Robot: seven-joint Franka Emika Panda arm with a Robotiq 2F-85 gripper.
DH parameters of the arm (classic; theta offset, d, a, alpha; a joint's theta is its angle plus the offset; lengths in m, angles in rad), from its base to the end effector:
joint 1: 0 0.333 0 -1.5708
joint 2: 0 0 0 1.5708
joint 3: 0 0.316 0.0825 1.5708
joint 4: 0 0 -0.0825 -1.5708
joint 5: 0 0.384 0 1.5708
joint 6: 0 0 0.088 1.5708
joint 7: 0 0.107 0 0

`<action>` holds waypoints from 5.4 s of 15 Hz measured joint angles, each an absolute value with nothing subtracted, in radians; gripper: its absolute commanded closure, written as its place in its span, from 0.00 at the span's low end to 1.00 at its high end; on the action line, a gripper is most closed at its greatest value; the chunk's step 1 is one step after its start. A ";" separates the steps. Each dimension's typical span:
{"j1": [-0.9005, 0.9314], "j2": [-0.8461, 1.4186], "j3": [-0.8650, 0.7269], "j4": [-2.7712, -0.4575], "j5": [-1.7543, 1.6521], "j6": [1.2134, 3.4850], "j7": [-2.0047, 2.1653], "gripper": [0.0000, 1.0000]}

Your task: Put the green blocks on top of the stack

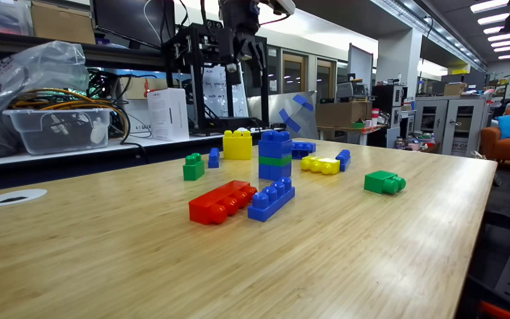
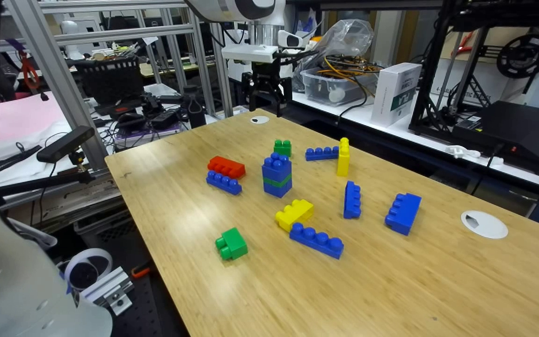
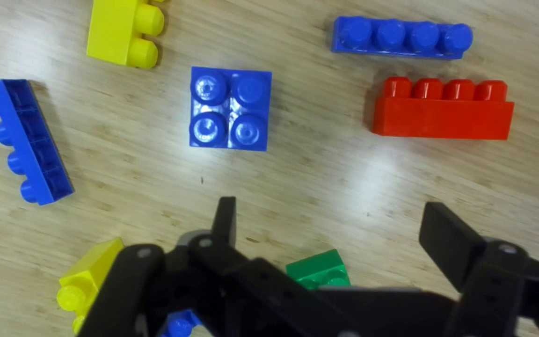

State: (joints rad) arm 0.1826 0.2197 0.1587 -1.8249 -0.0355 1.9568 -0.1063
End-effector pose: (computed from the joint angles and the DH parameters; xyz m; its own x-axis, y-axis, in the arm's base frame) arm 0.5742 0.1963 0.4089 0.8926 0.4429 -0.0839 0.4435 -0.8962 -0.0118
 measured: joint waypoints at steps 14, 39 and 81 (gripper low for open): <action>0.227 0.424 0.190 -1.641 -0.074 2.049 -0.186 0.00; 0.273 0.809 0.190 -1.302 -0.171 2.047 -0.346 0.00; 0.229 0.375 0.138 -1.518 -0.110 1.874 0.001 0.55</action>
State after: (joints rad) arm 0.2288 0.3751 0.1382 -1.5181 -0.1103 1.8744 0.0007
